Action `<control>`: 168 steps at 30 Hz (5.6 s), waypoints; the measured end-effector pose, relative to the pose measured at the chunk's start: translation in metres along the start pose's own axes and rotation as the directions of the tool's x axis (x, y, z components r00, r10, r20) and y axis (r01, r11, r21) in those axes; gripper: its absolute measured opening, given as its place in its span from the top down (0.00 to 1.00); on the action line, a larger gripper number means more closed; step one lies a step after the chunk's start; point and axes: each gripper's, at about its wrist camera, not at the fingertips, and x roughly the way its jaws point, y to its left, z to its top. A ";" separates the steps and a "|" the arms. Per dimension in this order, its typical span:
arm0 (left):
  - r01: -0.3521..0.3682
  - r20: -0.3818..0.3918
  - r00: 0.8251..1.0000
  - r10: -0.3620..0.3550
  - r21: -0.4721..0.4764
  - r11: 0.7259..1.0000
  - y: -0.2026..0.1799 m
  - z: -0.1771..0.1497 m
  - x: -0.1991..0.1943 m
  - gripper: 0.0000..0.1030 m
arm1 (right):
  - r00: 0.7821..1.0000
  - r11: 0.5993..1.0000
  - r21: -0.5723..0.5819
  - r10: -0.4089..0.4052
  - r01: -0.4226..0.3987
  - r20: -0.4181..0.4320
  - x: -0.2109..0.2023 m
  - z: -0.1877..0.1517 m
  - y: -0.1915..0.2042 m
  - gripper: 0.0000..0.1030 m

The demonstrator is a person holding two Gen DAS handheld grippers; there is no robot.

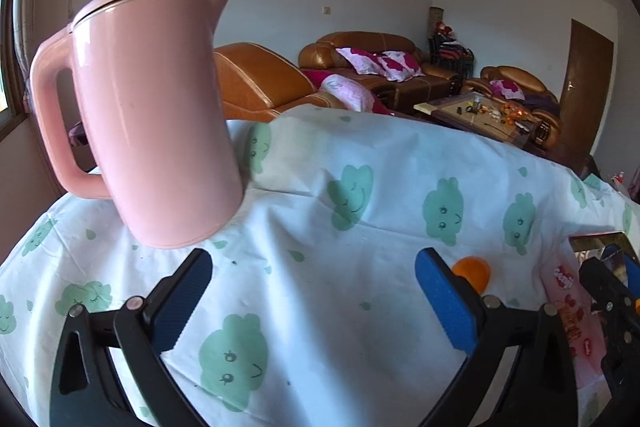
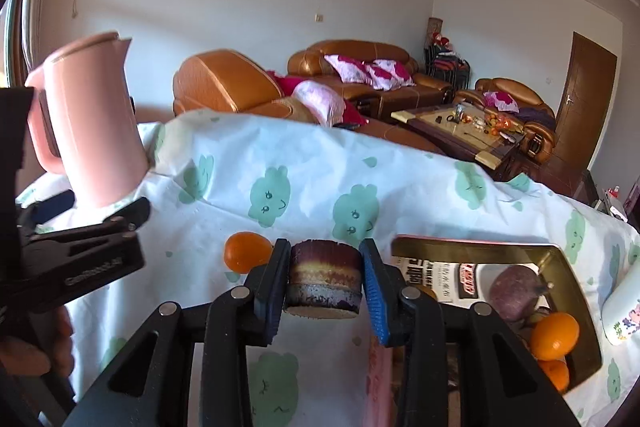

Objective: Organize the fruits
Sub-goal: 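Grasp the cake roll jar with the right tool while the left tool grasps the small orange, then carry the cake roll jar and orange over the tin with both tools, then lower the cake roll jar and orange into the tin and open both tools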

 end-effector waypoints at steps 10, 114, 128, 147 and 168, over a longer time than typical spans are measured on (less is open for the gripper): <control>0.128 -0.165 0.981 -0.103 0.149 0.980 -0.081 0.001 0.039 0.26 | 0.991 0.994 0.060 -0.101 0.095 0.093 -0.027 -0.012 -0.028 0.64; 0.259 0.056 0.959 -0.279 0.226 0.939 -0.230 -0.045 -0.071 0.65 | 0.951 0.946 0.235 -0.264 0.222 0.164 -0.097 -0.054 -0.166 0.64; 0.269 0.025 0.960 -0.278 0.183 0.946 -0.230 -0.026 -0.044 0.65 | 0.942 0.926 0.272 -0.307 0.261 0.139 -0.082 -0.044 -0.178 0.64; 0.263 -0.049 0.965 -0.259 0.219 0.940 -0.238 -0.029 -0.019 0.64 | 0.997 0.921 0.382 0.067 -0.072 0.026 -0.013 -0.035 -0.194 0.62; 0.193 0.208 0.948 -0.239 0.217 0.957 -0.202 -0.053 -0.091 0.00 | 0.955 0.902 0.430 -0.161 0.040 0.248 -0.093 -0.064 -0.183 0.28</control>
